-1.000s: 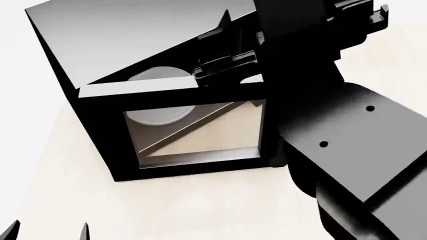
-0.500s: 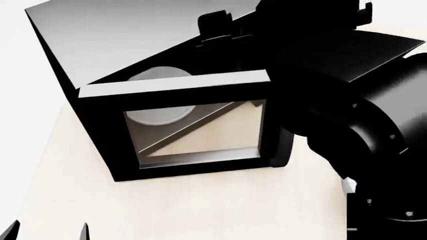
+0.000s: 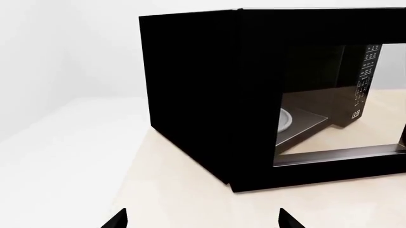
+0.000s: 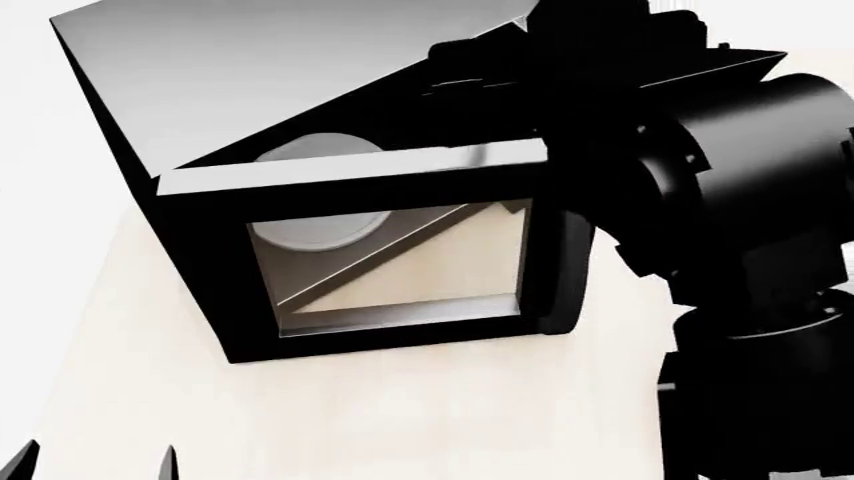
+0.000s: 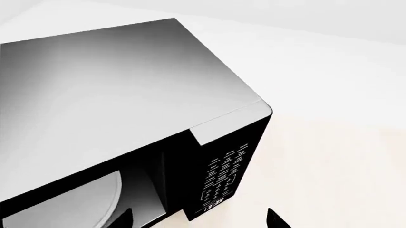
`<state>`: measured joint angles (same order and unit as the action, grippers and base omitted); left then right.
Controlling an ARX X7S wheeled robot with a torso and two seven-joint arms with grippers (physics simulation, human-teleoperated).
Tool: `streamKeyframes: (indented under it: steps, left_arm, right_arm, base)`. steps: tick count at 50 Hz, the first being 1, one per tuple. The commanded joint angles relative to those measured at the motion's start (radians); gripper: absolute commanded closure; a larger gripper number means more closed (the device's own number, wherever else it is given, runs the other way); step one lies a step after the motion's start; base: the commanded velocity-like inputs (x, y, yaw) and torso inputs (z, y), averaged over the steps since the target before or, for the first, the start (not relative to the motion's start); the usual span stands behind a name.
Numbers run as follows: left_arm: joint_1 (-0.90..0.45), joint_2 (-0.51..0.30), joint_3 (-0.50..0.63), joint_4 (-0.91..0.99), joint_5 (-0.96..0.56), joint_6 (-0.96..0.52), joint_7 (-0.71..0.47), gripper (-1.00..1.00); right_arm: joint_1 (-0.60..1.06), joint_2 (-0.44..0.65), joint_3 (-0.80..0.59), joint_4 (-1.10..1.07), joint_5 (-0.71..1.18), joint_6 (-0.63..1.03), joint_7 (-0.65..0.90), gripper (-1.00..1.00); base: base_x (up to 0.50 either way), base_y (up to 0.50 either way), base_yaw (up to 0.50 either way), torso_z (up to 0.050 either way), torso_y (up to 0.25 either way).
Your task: Open the microwave.
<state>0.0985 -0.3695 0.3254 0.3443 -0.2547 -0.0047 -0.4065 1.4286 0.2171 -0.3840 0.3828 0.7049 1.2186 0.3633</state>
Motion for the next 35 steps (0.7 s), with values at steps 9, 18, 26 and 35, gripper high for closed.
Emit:
streamKeyframes:
  steps: [9,18,26,35]
  left_arm:
    - [0.001,-0.006,0.0,0.007,-0.004,-0.001,-0.007,-1.0]
    - [-0.001,-0.007,0.001,0.004,-0.005,0.0,-0.008,-1.0]
    - [0.001,-0.008,0.004,0.008,-0.003,0.001,-0.011,-1.0]
    - [0.001,-0.011,0.004,0.009,-0.004,0.002,-0.014,-1.0]
  right_arm:
    - [0.017,-0.03,-0.056,0.208,-0.058,-0.125,-0.071,-1.0]
    - [0.008,-0.031,-0.057,0.213,-0.051,-0.122,-0.071,-1.0]
    - [-0.011,-0.021,-0.037,0.179,-0.028,-0.096,-0.054,-1.0]
    - [-0.022,-0.017,-0.035,0.158,-0.013,-0.08,-0.052,-1.0]
  base:
    - [0.0,0.0,0.0,0.0,0.0]
    - [0.0,0.0,0.0,0.0,0.0]
    - [0.0,0.0,0.0,0.0,0.0]
    - [0.0,0.0,0.0,0.0,0.0]
